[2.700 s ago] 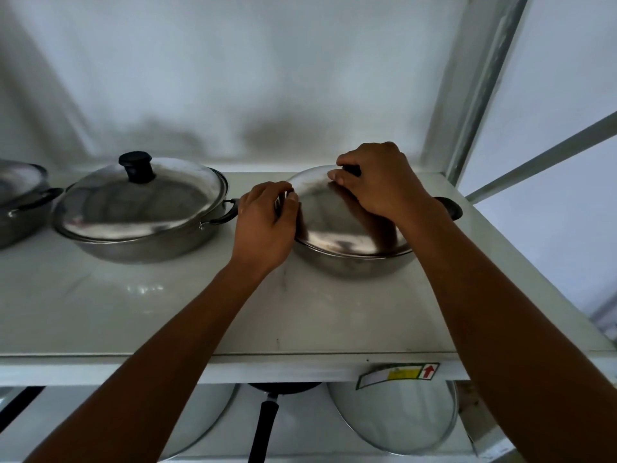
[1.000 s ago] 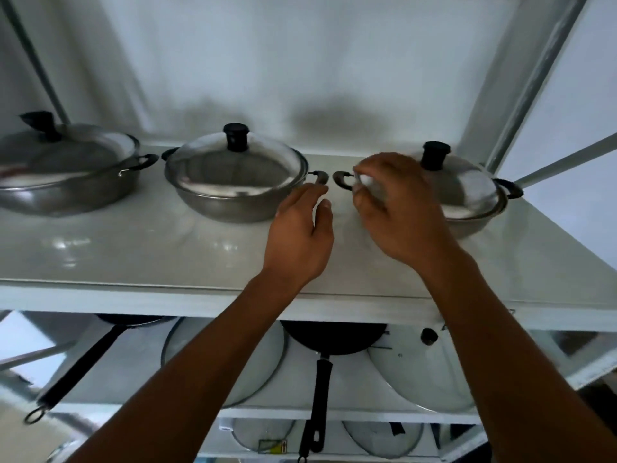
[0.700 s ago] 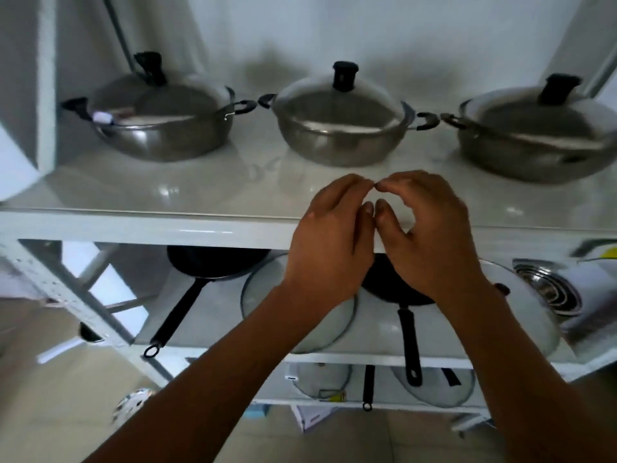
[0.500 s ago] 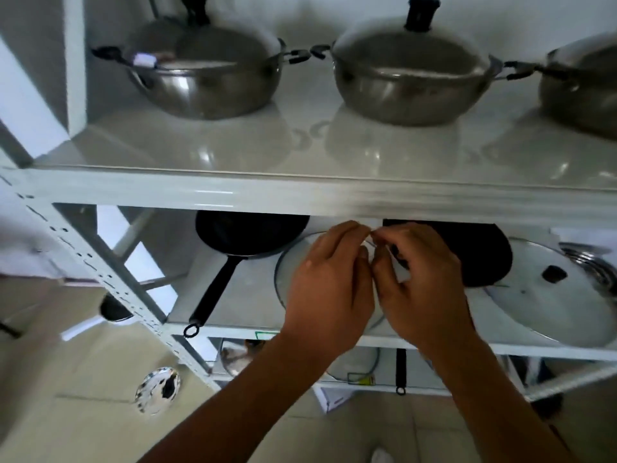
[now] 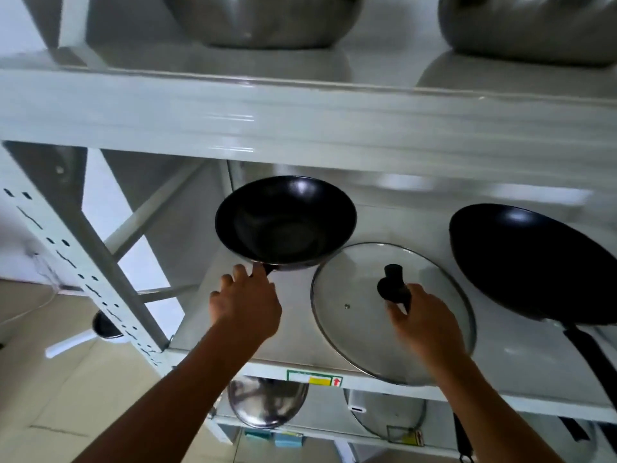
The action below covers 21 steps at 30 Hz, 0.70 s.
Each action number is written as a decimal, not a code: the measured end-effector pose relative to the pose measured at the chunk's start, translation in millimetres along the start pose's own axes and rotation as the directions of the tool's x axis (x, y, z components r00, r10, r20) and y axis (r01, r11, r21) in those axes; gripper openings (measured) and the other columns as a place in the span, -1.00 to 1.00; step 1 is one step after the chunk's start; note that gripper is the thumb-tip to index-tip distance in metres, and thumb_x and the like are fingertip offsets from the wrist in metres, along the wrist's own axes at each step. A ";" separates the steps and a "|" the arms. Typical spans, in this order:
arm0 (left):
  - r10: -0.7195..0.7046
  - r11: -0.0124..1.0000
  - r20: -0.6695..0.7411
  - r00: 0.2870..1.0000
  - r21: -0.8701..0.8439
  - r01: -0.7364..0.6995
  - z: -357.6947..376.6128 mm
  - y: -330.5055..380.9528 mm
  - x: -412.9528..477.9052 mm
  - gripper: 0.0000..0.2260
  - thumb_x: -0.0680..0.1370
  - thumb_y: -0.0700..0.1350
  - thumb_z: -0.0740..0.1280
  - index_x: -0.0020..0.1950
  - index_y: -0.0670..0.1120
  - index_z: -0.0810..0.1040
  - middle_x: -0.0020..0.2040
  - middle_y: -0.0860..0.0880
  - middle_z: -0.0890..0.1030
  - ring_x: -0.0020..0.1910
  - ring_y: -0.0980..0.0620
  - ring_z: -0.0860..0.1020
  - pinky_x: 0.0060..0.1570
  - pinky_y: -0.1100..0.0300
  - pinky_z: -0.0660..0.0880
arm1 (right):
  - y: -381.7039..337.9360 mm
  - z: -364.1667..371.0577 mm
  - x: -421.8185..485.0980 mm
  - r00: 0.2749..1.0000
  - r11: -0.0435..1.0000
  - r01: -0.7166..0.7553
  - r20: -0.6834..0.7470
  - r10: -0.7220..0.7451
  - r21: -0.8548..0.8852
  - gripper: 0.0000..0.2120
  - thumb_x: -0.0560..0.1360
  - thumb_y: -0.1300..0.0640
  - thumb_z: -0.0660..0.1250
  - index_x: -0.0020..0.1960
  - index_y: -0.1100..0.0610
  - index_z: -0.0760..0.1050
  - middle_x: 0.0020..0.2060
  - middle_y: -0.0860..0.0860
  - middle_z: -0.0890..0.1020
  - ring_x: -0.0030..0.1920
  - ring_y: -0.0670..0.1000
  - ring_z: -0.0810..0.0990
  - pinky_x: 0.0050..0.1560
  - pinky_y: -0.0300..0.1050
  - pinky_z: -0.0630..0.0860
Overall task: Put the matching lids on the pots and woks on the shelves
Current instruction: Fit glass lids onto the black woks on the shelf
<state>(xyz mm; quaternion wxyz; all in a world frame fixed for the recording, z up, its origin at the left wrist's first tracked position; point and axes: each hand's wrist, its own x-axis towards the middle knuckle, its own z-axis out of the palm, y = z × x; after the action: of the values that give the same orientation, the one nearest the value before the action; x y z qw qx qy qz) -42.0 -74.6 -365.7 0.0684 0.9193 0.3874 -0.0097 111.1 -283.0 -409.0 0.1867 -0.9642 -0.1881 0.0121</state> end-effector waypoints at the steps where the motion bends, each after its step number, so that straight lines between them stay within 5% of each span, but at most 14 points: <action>1: -0.005 1.000 0.032 0.999 -0.030 0.006 8.0 -6.6 4.0 -0.60 0.62 0.04 0.08 0.43 -0.06 0.22 0.29 -0.20 0.43 0.25 -0.25 0.49 0.11 -0.10 0.48 | 2.0 2.1 2.1 1.000 1.000 0.001 -0.031 0.000 0.026 -0.69 0.51 -0.08 0.24 0.12 0.10 0.48 -0.08 0.13 0.63 -0.04 0.20 0.61 -0.16 -0.06 0.46; 4: 0.049 0.996 0.002 0.999 -0.075 -0.049 27.3 -22.7 12.2 -0.66 0.63 -0.02 0.08 0.39 -0.07 0.23 0.09 -0.19 0.54 0.00 -0.21 0.60 -0.07 -0.04 0.52 | 4.6 0.2 -2.5 0.996 0.999 0.015 -0.086 -0.011 0.047 -0.80 0.52 0.03 0.24 0.06 0.06 0.57 -0.15 0.08 0.65 -0.13 0.16 0.62 -0.23 -0.14 0.38; 7: 0.067 0.981 -0.030 0.997 -0.181 -0.071 30.6 -36.5 21.7 -0.78 0.64 -0.03 0.09 0.20 -0.11 0.36 -0.08 -0.17 0.61 -0.24 -0.10 0.52 -0.23 0.05 0.42 | 3.1 -7.5 -24.6 0.993 0.998 0.042 -0.108 -0.038 0.037 -0.75 0.53 0.01 0.22 0.13 0.02 0.57 -0.26 0.03 0.62 -0.25 0.08 0.61 -0.27 -0.15 0.42; 11: 0.075 0.938 0.096 0.992 -0.345 -0.038 22.4 -46.9 31.4 -0.75 0.64 0.06 0.08 -0.02 -0.09 0.41 -0.19 -0.09 0.60 -0.21 -0.09 0.61 -0.17 0.02 0.51 | -2.5 -39.9 -67.5 0.996 0.995 0.040 -0.081 -0.033 0.096 -0.83 0.53 0.00 0.23 0.05 -0.10 0.57 -0.42 -0.07 0.57 -0.39 -0.06 0.54 -0.34 -0.12 0.43; 16: 0.107 0.890 0.084 0.991 -0.452 -0.058 17.8 -52.6 20.9 -0.78 0.63 0.05 0.15 -0.05 -0.05 0.48 -0.29 -0.06 0.58 -0.27 -0.09 0.65 -0.14 0.00 0.54 | -24.2 -86.9 -98.5 0.987 0.979 0.101 -0.139 -0.077 0.176 -0.84 0.47 0.00 0.32 -0.03 -0.26 0.56 -0.40 -0.08 0.58 -0.33 -0.05 0.55 -0.25 -0.04 0.42; 21: 0.105 0.866 0.032 0.994 -0.494 -0.076 20.4 -45.8 -18.4 -0.86 0.59 0.06 0.21 -0.07 0.04 0.50 -0.39 0.00 0.58 -0.41 0.04 0.62 -0.30 0.08 0.55 | -62.6 -104.1 -72.4 0.950 0.936 0.239 -0.263 -0.170 0.259 -0.88 0.46 0.00 0.30 -0.03 -0.12 0.56 -0.46 -0.03 0.58 -0.38 0.01 0.57 -0.25 0.03 0.53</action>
<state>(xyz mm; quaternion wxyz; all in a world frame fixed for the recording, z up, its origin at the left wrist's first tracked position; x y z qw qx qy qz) -86.9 -58.8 -390.0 0.3117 0.8881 0.3315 0.0657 31.2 -292.7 -292.6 0.3459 -0.8963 -0.2608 -0.0950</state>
